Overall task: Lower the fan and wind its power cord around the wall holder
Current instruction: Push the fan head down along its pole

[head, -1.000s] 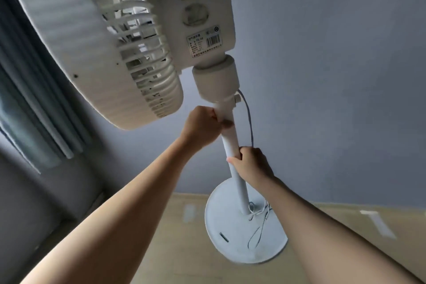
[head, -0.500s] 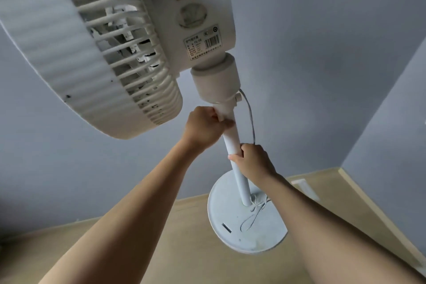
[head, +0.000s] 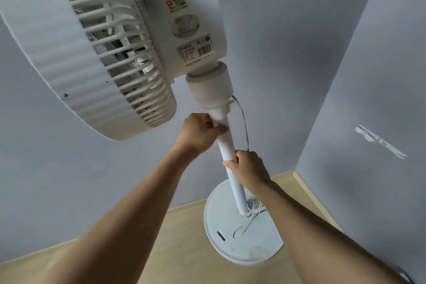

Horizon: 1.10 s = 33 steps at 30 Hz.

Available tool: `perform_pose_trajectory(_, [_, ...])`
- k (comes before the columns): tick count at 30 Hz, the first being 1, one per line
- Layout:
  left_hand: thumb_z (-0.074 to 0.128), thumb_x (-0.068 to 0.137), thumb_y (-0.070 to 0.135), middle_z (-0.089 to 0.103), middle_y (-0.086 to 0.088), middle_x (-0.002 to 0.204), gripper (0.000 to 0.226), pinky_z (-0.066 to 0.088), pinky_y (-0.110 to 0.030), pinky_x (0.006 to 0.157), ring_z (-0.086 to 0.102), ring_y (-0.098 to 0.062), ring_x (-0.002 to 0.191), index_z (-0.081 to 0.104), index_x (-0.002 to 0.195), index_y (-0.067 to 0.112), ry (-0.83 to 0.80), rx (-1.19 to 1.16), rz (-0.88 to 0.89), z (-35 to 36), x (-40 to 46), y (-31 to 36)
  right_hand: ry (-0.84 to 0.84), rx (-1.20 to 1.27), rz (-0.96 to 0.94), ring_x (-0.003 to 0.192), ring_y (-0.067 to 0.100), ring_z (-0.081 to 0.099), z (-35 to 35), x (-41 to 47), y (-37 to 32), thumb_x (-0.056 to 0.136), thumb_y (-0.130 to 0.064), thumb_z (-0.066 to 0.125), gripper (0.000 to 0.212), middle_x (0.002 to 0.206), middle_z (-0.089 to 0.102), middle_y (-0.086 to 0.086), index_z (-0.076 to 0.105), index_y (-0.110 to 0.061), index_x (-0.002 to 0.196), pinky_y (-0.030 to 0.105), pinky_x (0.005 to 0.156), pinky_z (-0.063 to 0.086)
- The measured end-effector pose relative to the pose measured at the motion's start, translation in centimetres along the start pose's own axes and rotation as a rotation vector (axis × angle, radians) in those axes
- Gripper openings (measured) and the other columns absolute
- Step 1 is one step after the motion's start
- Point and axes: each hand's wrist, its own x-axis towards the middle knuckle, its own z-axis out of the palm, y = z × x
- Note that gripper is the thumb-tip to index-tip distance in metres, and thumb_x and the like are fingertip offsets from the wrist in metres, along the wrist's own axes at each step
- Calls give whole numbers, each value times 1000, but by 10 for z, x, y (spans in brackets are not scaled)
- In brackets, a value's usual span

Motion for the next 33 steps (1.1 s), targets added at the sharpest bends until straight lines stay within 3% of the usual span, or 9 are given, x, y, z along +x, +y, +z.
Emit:
perform_pose_trajectory(7, [78,75,22,73,-13,80,20,56,-54,79,69,-35,82,74,83,4,-8,1,-23,105,72,28,-30,-7,1,73,27,60,-49,79,98,84,-41,63,31,78,66,4,54,-13,75,28,62,43])
perform_pose_trajectory(13, [78,75,19,73,-3,76,13,56,-45,74,69,-26,76,74,84,9,-31,-6,-13,175,141,13,-37,-35,14,78,31,62,-54,157,162,85,-40,63,31,83,69,8,59,-10,81,33,69,52])
perform_pose_trajectory(16, [79,74,20,73,0,74,14,55,-36,69,67,-16,72,75,83,10,-38,3,-17,204,168,13,-49,-38,32,81,31,64,-63,184,188,85,-40,63,31,88,70,8,62,-9,87,39,73,55])
perform_pose_trajectory(21, [81,72,18,72,14,71,11,49,-15,63,66,3,67,74,81,18,-82,-14,-35,247,205,21,-58,-45,35,79,32,63,-84,222,231,85,-39,63,31,85,71,9,61,-9,87,37,70,54])
perform_pose_trajectory(26, [82,71,18,75,6,77,17,58,-33,75,70,-9,75,74,86,15,-40,-9,-91,285,232,19,-121,-44,-1,81,31,64,-93,256,267,86,-39,63,32,89,71,10,63,-7,92,37,72,54])
perform_pose_trajectory(30, [82,71,18,76,7,84,24,59,-31,78,71,-6,78,75,93,15,27,-11,-161,327,248,17,-196,-16,-39,83,30,64,-97,288,309,85,-39,63,31,89,71,8,64,-9,94,36,72,54])
perform_pose_trajectory(33, [83,71,19,76,4,86,30,57,-32,76,71,-11,80,75,99,13,99,-8,-222,367,264,20,-260,2,-71,79,27,64,-101,320,351,84,-39,63,27,86,71,5,64,-14,91,28,63,47])
